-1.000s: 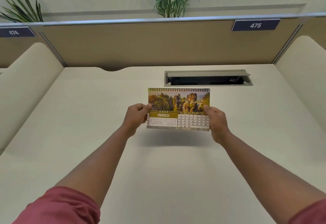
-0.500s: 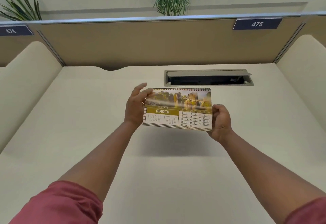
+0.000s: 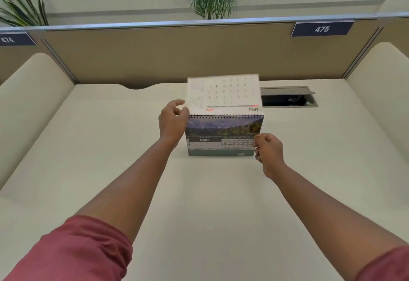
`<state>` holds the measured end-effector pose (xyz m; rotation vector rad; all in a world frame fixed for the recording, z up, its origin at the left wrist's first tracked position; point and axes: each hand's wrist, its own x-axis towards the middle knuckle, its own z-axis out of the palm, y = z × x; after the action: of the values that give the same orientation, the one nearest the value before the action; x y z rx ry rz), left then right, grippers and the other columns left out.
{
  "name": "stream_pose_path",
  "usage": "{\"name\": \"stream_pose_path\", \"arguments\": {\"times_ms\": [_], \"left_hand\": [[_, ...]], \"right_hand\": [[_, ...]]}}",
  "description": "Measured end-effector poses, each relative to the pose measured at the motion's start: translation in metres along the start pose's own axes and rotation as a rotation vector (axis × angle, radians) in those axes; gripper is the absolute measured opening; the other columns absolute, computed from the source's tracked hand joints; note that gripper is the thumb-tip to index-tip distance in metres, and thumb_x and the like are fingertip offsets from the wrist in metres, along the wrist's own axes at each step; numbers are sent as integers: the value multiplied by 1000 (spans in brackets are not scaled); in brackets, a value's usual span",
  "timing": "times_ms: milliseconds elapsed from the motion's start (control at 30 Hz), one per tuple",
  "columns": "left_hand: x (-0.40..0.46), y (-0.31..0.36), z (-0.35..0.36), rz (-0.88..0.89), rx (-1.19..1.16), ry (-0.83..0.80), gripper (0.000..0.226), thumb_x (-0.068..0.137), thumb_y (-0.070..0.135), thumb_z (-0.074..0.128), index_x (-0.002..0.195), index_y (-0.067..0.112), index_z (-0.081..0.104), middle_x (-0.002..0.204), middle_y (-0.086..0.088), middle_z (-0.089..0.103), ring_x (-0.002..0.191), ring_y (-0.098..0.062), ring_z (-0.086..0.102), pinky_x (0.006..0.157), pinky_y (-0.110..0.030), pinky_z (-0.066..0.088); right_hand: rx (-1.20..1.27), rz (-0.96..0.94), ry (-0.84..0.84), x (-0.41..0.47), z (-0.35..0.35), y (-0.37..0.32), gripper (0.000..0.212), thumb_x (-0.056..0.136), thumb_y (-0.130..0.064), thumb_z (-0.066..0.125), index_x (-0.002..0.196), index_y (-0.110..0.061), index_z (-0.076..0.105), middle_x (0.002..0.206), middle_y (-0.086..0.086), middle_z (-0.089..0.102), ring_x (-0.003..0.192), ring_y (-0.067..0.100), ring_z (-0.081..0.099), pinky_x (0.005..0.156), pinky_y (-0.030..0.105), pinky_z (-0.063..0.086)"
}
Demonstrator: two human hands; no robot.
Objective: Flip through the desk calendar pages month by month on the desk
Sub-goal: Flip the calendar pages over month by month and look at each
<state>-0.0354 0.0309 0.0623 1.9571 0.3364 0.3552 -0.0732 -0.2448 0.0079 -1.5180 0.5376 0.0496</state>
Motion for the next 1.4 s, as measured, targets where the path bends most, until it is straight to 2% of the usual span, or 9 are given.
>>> {"name": "stream_pose_path", "arguments": {"times_ms": [133,267,400,500,633,767,867,1067,1400], "left_hand": [[-5,-3,3,-69,13,-20,46,96,42,55,69,5,58,68,-15,63,60,-14,49,56,-32,40],[-14,-7,1,-137,2,-46,67,101,59,40,74,0,57,76,-20,68,63,-20,54,60,-38,46],[-35,-23,0,-173,11,4,38,101,33,41,85,7,65,89,-12,73,85,-34,68,77,-50,57],[-55,-40,3,-147,94,-16,25,96,16,49,96,15,74,97,-4,76,93,-27,68,76,-36,53],[-71,-47,5,-132,88,-19,26,96,15,53,103,19,78,93,4,75,89,-19,69,69,-23,52],[-71,-47,1,-160,52,-7,7,93,24,69,90,22,74,86,6,75,84,-16,69,67,-24,53],[-70,-48,-2,-164,27,14,17,82,30,84,79,22,69,76,7,71,70,-9,64,63,-19,47],[-67,-48,-4,-197,-89,-27,30,78,30,88,70,15,63,64,0,57,62,-16,49,63,-34,47],[-69,-50,-15,-208,-150,-154,29,90,22,78,71,3,66,60,-1,62,49,-7,49,54,-27,43]], "right_hand": [[-36,-38,31,-1,-1,2,9,95,-9,58,92,-12,65,88,11,67,65,19,50,51,30,42],[-79,-89,55,-2,0,4,9,97,-10,59,94,-14,66,90,9,69,72,19,59,56,29,49],[-125,-115,97,-3,1,8,8,96,-12,60,94,-18,65,95,9,71,83,22,63,65,34,54],[-153,-143,126,-7,2,13,8,96,-15,61,101,-20,65,94,2,70,83,19,64,63,30,51],[-191,-192,134,-15,6,16,15,98,-18,59,106,-30,65,93,-17,65,86,5,62,62,21,49],[-192,-169,139,-14,5,19,19,97,-17,61,113,-25,66,101,-9,67,86,6,62,68,25,53],[-192,-153,148,-13,4,20,22,96,-18,65,118,-22,65,111,-5,64,96,14,62,74,28,51],[-101,-110,168,-15,1,20,26,94,-19,71,118,-21,61,118,-1,63,108,19,59,85,33,49],[40,-81,64,-19,-11,23,25,85,-28,83,90,-7,71,93,9,72,83,19,64,71,27,51]]}}
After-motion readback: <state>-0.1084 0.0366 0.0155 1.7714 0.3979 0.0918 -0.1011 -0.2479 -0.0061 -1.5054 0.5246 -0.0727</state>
